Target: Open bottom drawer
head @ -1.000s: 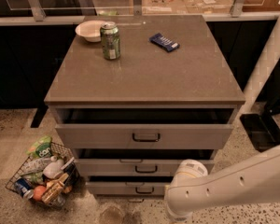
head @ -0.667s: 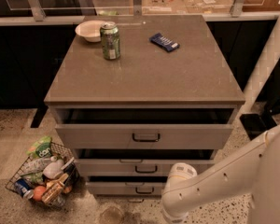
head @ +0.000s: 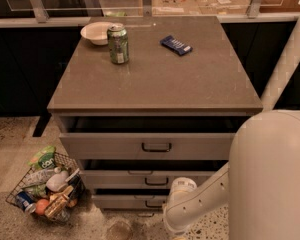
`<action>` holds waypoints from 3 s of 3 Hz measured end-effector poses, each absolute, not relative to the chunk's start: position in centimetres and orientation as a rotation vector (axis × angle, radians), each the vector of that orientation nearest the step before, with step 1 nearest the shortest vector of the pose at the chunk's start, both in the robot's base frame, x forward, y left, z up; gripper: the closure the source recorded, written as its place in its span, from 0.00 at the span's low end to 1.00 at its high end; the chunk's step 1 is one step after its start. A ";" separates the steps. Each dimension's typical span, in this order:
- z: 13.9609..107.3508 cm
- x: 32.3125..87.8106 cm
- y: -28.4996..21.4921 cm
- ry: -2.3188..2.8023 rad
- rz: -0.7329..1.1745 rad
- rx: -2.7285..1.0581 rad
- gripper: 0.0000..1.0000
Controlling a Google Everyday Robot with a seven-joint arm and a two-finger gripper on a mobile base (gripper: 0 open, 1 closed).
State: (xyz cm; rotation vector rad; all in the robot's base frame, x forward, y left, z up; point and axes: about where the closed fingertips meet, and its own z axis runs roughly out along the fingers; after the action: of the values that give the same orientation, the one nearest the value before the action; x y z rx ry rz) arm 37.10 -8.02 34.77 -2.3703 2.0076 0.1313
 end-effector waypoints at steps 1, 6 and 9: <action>34.8 37.1 -8.0 2.008 0.131 -2.370 0.00; 25.6 43.1 -4.0 1.963 0.265 -2.267 0.00; 27.5 43.1 -2.7 1.753 0.155 -2.241 0.00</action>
Offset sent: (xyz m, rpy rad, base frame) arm 0.0462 0.0223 -0.0397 -0.0431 0.0141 -0.0797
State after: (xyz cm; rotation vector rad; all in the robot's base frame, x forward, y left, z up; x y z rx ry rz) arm 43.07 -2.67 27.46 -2.2405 1.7529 0.1552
